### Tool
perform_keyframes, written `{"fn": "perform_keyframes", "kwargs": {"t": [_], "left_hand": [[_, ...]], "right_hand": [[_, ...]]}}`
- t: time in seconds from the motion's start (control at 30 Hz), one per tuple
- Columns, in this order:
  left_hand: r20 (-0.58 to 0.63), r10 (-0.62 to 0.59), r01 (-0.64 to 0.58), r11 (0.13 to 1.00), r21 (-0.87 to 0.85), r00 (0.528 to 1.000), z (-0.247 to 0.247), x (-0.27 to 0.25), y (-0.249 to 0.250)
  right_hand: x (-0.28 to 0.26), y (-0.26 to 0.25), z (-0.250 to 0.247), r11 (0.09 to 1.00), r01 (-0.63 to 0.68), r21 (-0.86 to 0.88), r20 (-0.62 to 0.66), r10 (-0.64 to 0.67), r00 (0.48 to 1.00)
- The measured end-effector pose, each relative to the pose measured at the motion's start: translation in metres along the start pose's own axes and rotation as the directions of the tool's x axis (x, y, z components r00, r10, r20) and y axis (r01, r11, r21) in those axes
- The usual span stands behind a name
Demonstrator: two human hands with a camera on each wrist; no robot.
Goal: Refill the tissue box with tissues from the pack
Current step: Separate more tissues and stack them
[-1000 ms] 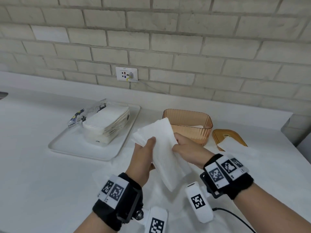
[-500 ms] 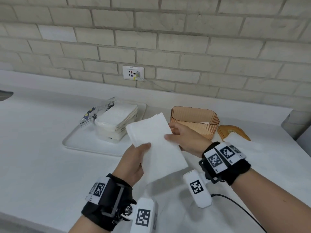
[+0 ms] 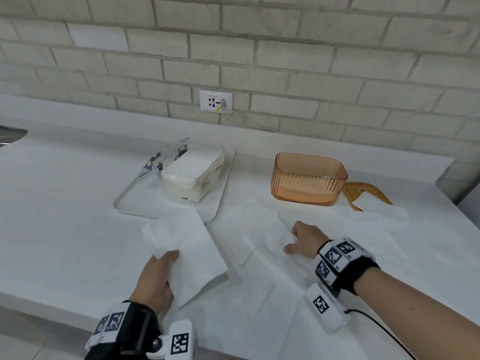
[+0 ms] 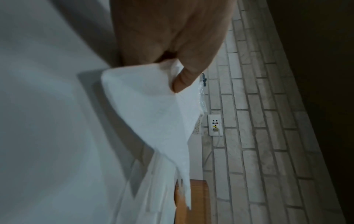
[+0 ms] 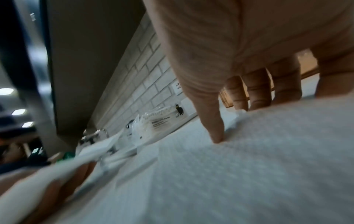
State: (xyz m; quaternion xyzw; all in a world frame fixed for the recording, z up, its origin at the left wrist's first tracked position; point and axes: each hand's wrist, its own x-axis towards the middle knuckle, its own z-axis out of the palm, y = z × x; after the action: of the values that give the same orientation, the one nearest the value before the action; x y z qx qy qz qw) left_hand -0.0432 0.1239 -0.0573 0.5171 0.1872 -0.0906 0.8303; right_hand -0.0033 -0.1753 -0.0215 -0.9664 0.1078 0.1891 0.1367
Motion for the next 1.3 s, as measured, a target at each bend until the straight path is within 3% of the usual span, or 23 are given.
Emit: {"fn": "perform_keyframes", "kwargs": {"t": [0.2,0.33,0.43,0.5,0.6,0.67,0.77,0.83,0.93,1.1,1.23,1.3], "left_hand": [[0.028,0.004,-0.003,0.999,-0.038,1.0,-0.005,0.001,-0.001],[0.047,0.016,-0.013,0.998,-0.055,0.999,-0.009,0.001,-0.003],[0.038,0.044,-0.04,0.995,-0.09,0.998,-0.011,0.004,-0.001],[0.02,0.074,-0.071,0.988,-0.135,0.997,-0.013,0.009,0.003],[0.014,0.117,-0.113,0.977,-0.178,0.993,-0.017,0.013,0.006],[0.022,0.136,-0.13,0.974,-0.188,0.99,-0.018,0.013,0.004],[0.039,0.155,-0.144,0.969,-0.2,0.987,-0.019,0.013,0.002],[0.049,0.165,-0.151,0.965,-0.213,0.985,-0.02,0.014,0.002],[0.06,0.17,-0.151,0.959,-0.239,0.984,-0.021,0.015,0.001],[0.078,0.168,-0.144,0.958,-0.248,0.983,-0.022,0.018,-0.001],[0.083,0.149,-0.122,0.956,-0.265,0.985,-0.022,0.02,-0.001],[0.088,0.142,-0.114,0.956,-0.269,0.986,-0.022,0.021,-0.001]], "right_hand": [[0.007,-0.006,-0.006,0.999,0.052,0.011,-0.019,-0.051,0.998],[-0.003,-0.007,-0.033,0.975,0.196,0.104,-0.095,-0.187,0.978],[-0.015,-0.018,-0.072,0.903,0.336,0.268,-0.156,-0.303,0.94],[-0.013,-0.032,-0.094,0.869,0.421,0.26,-0.144,-0.396,0.907],[-0.004,-0.065,-0.1,0.889,0.457,-0.024,0.036,-0.456,0.889],[0.005,-0.09,-0.089,0.83,0.493,-0.261,0.196,-0.455,0.869],[0.016,-0.122,-0.062,0.637,0.561,-0.528,0.371,-0.421,0.827],[0.021,-0.135,-0.047,0.478,0.57,-0.668,0.414,-0.398,0.819],[0.032,-0.139,-0.034,0.376,0.583,-0.721,0.419,-0.433,0.798],[0.048,-0.132,-0.024,0.438,0.65,-0.621,0.387,-0.549,0.741],[0.056,-0.129,-0.017,0.573,0.604,-0.555,0.347,-0.5,0.793],[0.059,-0.127,-0.017,0.568,0.581,-0.583,0.349,-0.47,0.81]]}}
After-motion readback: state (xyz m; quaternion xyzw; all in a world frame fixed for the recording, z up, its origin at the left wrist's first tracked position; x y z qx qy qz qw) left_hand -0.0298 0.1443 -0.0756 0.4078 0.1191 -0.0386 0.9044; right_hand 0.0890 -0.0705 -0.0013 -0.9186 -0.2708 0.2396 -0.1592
